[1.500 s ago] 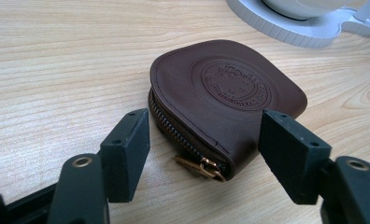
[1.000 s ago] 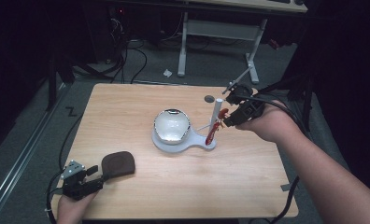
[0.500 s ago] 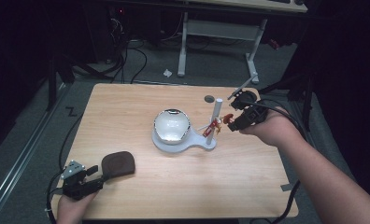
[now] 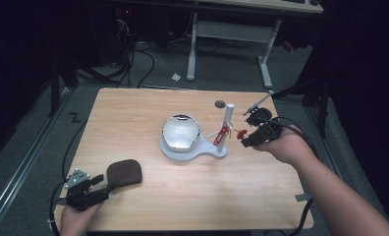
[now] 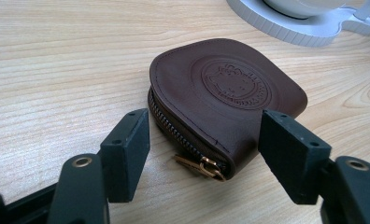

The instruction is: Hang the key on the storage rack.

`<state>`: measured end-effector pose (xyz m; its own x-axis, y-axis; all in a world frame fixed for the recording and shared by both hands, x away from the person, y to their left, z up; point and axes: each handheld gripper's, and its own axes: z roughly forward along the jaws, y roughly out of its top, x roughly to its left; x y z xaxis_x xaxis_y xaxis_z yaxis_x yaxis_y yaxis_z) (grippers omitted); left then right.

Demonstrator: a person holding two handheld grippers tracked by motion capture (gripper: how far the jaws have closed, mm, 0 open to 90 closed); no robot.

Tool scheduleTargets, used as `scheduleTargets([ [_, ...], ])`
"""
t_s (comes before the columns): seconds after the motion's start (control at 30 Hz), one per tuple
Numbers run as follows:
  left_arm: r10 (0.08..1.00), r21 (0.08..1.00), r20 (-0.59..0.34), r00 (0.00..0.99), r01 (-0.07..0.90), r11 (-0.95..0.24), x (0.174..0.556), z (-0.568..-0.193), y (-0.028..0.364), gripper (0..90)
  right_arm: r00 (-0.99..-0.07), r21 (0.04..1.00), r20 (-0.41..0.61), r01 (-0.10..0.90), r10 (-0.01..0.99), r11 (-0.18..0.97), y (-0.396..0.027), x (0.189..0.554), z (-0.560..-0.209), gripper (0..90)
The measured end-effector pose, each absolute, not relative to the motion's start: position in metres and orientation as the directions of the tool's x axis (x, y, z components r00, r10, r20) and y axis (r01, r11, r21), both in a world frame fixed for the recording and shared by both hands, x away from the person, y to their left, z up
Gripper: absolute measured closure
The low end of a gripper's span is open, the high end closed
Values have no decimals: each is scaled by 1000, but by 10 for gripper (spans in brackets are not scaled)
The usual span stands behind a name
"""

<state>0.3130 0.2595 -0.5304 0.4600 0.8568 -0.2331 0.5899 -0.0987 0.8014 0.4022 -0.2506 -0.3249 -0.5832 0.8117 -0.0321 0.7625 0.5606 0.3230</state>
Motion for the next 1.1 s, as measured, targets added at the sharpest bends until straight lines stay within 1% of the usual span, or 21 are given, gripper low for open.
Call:
scheduleTargets([
  [0.2,857,801,-234,460,591,-98,313,-531,260,344,-588,332,-14,760,809,558,-250,406,-342,668],
  [0.3,857,801,-234,460,591,-98,313,-531,260,344,-569,336,2,775,822,535,-250,407,-351,668],
  [0.47,856,801,-235,460,591,-98,313,-531,261,344,-578,365,-8,758,816,541,-251,413,-365,666],
  [0.7,856,801,-236,460,591,-97,314,-531,261,342,-575,392,10,755,818,526,-248,418,-377,663],
  [0.73,856,801,-236,460,591,-97,314,-531,261,342,-580,394,7,750,815,531,-248,419,-379,658],
  [0.83,855,801,-236,461,591,-98,314,-531,261,342,-574,397,23,757,818,520,-248,420,-382,607],
  [0.97,856,801,-236,460,591,-97,314,-531,261,341,-573,404,21,754,819,517,-249,418,-381,586],
  [1.03,856,801,-235,460,590,-97,314,-531,261,341,-555,402,29,768,831,499,-250,416,-379,580],
  [1.1,856,802,-236,460,589,-96,314,-531,261,341,-564,411,20,757,825,508,-252,416,-378,575],
])
